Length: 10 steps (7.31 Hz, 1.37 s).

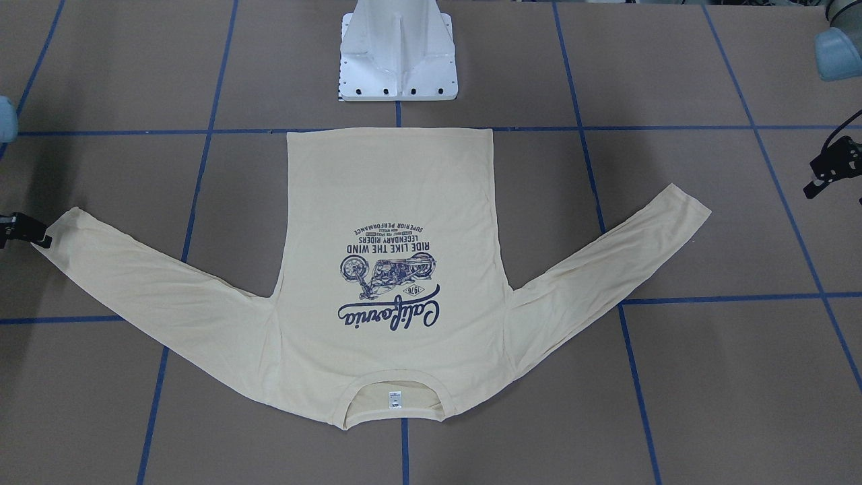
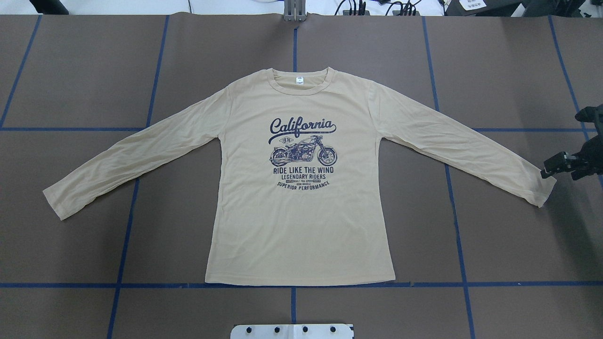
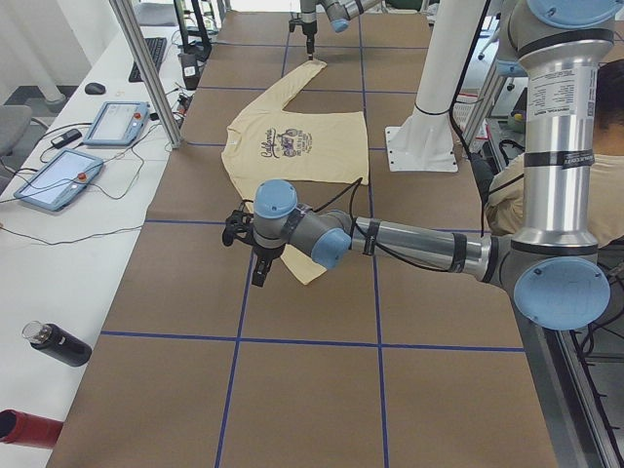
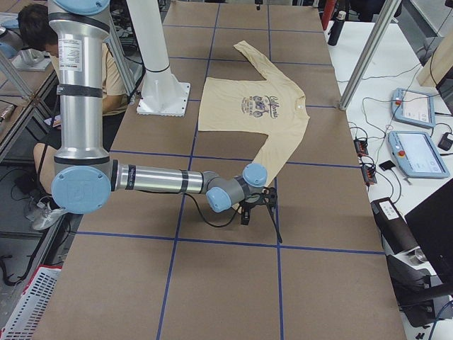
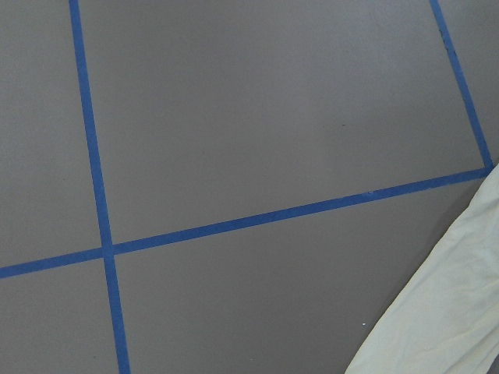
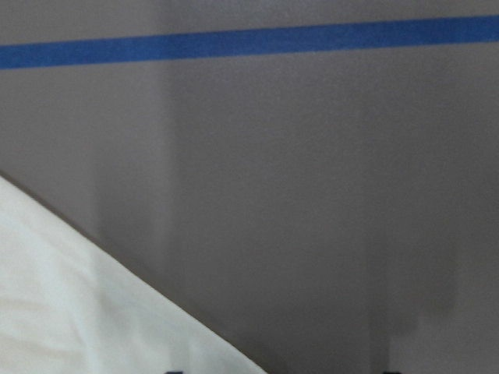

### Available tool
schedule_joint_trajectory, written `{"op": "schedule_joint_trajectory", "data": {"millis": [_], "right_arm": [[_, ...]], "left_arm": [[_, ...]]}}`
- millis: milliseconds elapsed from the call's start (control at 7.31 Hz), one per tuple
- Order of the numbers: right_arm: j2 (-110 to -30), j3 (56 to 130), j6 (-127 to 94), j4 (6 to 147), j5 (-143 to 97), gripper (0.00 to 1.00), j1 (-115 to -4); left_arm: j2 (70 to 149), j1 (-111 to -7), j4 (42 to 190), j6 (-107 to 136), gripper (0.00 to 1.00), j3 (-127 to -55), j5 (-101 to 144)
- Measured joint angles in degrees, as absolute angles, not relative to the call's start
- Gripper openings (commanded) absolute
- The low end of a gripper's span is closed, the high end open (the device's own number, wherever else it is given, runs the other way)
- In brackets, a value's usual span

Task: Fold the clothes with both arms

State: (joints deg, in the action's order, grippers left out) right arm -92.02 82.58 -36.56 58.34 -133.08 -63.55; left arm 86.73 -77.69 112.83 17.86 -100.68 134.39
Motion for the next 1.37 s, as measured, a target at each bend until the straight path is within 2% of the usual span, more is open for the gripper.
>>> {"op": "schedule_joint_trajectory", "data": {"millis": [137,274,411,1095,1369], "right_arm": [[-92.02,82.44,-36.58,58.28,-133.12,0.41,-63.42],[-92.02,82.39,-36.62,58.23,-133.16,0.17,-63.34],[-92.02,82.37,-36.62,58.2,-133.21,0.0,-63.28],[-91.23,83.86,-36.56,58.89,-135.66,0.0,-63.44],[-89.67,88.33,-36.91,63.07,-140.71,0.0,-65.53]], "left_arm": [[86.7,-77.69,112.8,17.9,1.0,-100.72,134.37],[86.67,-77.69,112.77,17.92,1.0,-100.7,134.35],[86.64,-77.7,112.77,17.91,1.0,-100.71,134.36],[86.33,-77.7,112.85,17.84,1.0,-101.02,134.38],[86.39,-77.7,112.85,17.82,1.0,-101.05,134.38]]}}
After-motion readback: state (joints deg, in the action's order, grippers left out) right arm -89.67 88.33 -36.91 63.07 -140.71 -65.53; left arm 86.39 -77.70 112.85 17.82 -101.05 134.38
